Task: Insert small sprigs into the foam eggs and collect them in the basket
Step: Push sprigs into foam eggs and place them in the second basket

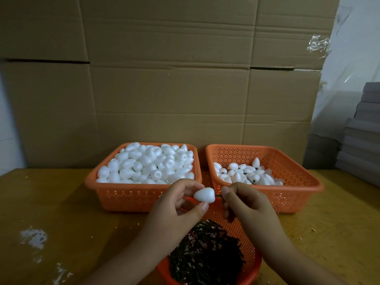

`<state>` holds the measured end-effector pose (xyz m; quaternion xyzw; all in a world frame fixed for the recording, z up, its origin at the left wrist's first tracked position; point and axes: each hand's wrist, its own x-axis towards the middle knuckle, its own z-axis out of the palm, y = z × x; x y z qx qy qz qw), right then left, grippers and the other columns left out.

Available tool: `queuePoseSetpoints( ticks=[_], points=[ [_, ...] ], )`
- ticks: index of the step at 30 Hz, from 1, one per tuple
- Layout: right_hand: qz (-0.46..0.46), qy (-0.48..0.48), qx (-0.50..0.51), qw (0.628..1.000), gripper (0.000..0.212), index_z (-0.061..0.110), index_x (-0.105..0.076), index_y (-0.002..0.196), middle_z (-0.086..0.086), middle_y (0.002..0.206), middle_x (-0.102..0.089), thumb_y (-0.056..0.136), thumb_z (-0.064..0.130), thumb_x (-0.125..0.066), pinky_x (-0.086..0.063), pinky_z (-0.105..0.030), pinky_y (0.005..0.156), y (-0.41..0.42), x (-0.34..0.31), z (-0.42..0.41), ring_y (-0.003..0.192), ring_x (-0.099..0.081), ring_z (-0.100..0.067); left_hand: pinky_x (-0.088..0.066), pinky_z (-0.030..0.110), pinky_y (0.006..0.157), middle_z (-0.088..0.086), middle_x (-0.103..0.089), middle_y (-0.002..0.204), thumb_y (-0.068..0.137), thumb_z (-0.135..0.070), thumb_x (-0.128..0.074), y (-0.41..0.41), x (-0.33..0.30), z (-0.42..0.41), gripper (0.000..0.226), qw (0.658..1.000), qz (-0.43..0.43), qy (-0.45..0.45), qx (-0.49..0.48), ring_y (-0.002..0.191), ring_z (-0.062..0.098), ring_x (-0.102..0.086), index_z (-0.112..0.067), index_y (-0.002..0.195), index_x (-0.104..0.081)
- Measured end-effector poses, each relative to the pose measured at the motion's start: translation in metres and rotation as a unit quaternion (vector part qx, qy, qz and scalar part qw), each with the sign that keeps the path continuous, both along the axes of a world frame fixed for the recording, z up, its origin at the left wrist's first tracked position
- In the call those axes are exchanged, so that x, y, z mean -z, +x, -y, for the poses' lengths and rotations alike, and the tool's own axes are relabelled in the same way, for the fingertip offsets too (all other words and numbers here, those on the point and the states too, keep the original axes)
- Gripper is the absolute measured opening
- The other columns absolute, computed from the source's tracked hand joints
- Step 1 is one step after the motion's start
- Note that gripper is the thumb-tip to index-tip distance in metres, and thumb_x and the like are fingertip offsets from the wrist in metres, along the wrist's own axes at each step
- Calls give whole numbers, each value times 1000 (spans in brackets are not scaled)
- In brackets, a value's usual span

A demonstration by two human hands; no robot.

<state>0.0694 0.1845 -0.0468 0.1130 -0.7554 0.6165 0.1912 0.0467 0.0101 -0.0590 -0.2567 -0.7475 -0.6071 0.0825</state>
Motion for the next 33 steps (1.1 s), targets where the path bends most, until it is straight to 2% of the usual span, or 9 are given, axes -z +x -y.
queuePoseSetpoints(
  ticks=[7,11,14,19,23,26,28,30,33],
  points=[
    [1,-8,98,995,40,-5,-55,69,0,50,-47,89,29,-61,-32,-14,40,-5,-25,-24,42,-38,-6,-50,18,73,-16,-68,99,89,-20,-69,5,-1,0,30,999,-25,-29,-11,84,8,-67,-42,106,-59],
    [22,-47,173,984,37,4,-60,65,3,47,-47,91,30,-60,-33,-20,42,-11,-34,-48,41,-39,-5,-52,18,75,-14,-69,97,84,-33,-64,8,-7,-1,23,999,-38,-11,-6,83,10,-68,-48,101,-59],
    [51,-95,202,973,33,3,-66,74,5,47,-51,93,30,-59,-34,-25,47,-17,-32,-60,45,-41,-7,-51,17,75,-10,-69,96,91,-24,-64,5,-10,2,21,999,-39,9,-15,81,12,-69,-44,99,-62],
    [98,-198,176,959,28,8,-70,88,7,52,-57,93,32,-59,-37,-15,40,-18,-31,-65,46,-42,-5,-52,17,73,-10,-70,94,93,-16,-62,-6,-17,13,20,996,-33,33,-74,77,9,-70,-35,98,-65],
    [118,-269,104,950,21,16,-69,103,1,66,-65,94,31,-57,-41,-19,49,-16,-29,-64,51,-50,-6,-51,20,76,-13,-70,92,92,-16,-62,-20,-22,28,19,987,-29,37,-151,84,7,-68,-35,96,-65],
    [99,-226,106,963,17,23,-68,105,2,67,-68,98,20,-52,-45,-23,55,-14,-27,-56,52,-55,-6,-48,20,77,-21,-68,90,92,-17,-63,-30,-24,42,18,969,-65,-12,-237,87,-2,-62,-35,93,-65],
    [75,-172,105,977,22,20,-70,100,4,64,-67,98,12,-50,-46,-22,53,-10,-27,-47,52,-55,-6,-45,19,76,-22,-67,92,90,-19,-63,-35,-25,53,16,940,-137,-101,-295,89,-3,-60,-34,94,-66],
    [54,-111,86,989,23,16,-71,94,3,63,-66,96,7,-50,-45,-21,51,-6,-27,-37,54,-54,-9,-48,30,84,-17,-68,101,91,-25,-62,-39,-26,64,12,899,-200,-207,-331,100,6,-61,-30,100,-68],
    [31,9,9,999,23,15,-70,89,0,62,-65,95,4,-52,-45,-17,48,2,-24,-21,51,-54,-7,-43,41,95,-8,-67,113,93,-39,-55,-45,-24,78,21,865,-184,-319,-340,113,20,-58,-28,105,-69]
  ],
)
